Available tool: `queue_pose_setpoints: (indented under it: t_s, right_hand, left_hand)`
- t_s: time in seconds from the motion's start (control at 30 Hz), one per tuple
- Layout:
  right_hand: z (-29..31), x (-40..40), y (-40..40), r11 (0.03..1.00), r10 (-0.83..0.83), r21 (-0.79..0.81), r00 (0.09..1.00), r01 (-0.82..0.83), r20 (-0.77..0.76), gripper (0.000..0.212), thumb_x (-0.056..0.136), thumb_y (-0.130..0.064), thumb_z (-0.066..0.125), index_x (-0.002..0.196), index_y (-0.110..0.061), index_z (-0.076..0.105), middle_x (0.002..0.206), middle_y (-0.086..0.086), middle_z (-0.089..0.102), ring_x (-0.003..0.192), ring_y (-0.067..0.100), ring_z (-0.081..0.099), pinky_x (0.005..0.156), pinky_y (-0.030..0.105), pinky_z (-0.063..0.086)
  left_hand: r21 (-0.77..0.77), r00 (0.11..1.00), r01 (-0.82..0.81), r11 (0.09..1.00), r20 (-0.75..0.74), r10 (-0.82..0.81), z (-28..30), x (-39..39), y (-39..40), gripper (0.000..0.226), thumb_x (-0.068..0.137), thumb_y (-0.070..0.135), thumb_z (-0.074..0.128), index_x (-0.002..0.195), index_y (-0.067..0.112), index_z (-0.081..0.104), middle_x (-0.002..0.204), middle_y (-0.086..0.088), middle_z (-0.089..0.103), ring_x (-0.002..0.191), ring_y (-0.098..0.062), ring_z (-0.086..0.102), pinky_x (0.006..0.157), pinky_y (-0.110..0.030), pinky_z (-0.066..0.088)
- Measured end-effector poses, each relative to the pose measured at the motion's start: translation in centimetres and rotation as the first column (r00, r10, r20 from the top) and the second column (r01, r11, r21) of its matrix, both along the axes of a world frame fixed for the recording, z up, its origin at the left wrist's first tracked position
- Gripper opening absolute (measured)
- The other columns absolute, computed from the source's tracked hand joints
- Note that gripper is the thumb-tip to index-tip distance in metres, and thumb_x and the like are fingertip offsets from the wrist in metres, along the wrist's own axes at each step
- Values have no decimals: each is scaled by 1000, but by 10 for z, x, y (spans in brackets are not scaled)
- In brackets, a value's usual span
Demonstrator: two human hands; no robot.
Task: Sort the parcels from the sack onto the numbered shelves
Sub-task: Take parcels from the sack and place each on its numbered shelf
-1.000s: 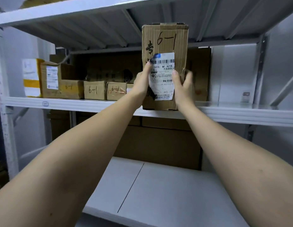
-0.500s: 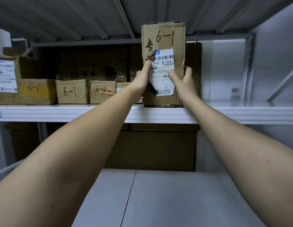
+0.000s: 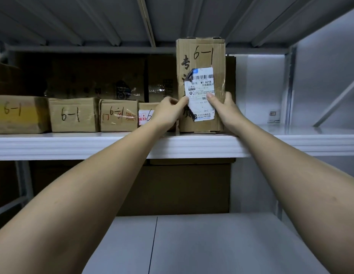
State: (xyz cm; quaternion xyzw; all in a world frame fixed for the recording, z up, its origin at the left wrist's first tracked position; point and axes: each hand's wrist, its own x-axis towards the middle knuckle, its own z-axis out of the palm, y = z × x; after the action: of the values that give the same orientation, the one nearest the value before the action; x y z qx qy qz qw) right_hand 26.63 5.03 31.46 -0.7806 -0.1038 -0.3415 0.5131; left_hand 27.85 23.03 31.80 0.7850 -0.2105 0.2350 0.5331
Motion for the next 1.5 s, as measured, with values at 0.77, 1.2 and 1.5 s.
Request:
queue_pose_setpoints:
  t_s: [0.77, 1.2, 1.5]
  right_hand:
    - [-1, 13, 0, 979, -98, -188, 988, 75, -116, 57, 99, -52, 37, 141, -14, 31, 132, 4, 55, 103, 20, 51, 84, 29, 37]
    - [-2, 11, 0, 988, -99, -139, 976, 73, -196, 74, 92, -65, 39, 146, -15, 26, 141, 4, 49, 121, 26, 50, 99, 39, 40]
    - [-5, -9, 2, 886, -442, -147, 897, 440, 16, 63, 94, -63, 33, 140, -21, 36, 138, 2, 50, 122, 26, 50, 88, 36, 38]
  left_hand:
    - [-44, 990, -124, 991, 63, 127, -4, 4, 6, 10, 94, 21, 57, 102, 16, 57, 84, -5, 65, 70, -21, 64, 74, -45, 60]
    - [-126, 988, -150, 981, 18, 153, -7, 4, 8, 19, 100, 22, 39, 104, 18, 57, 84, -3, 64, 79, -27, 66, 78, -45, 58]
    - [-148, 939, -300, 943, 126, 319, -9, -10, 10, 14, 101, 26, 35, 102, 19, 46, 74, 11, 51, 62, -6, 47, 54, -25, 34]
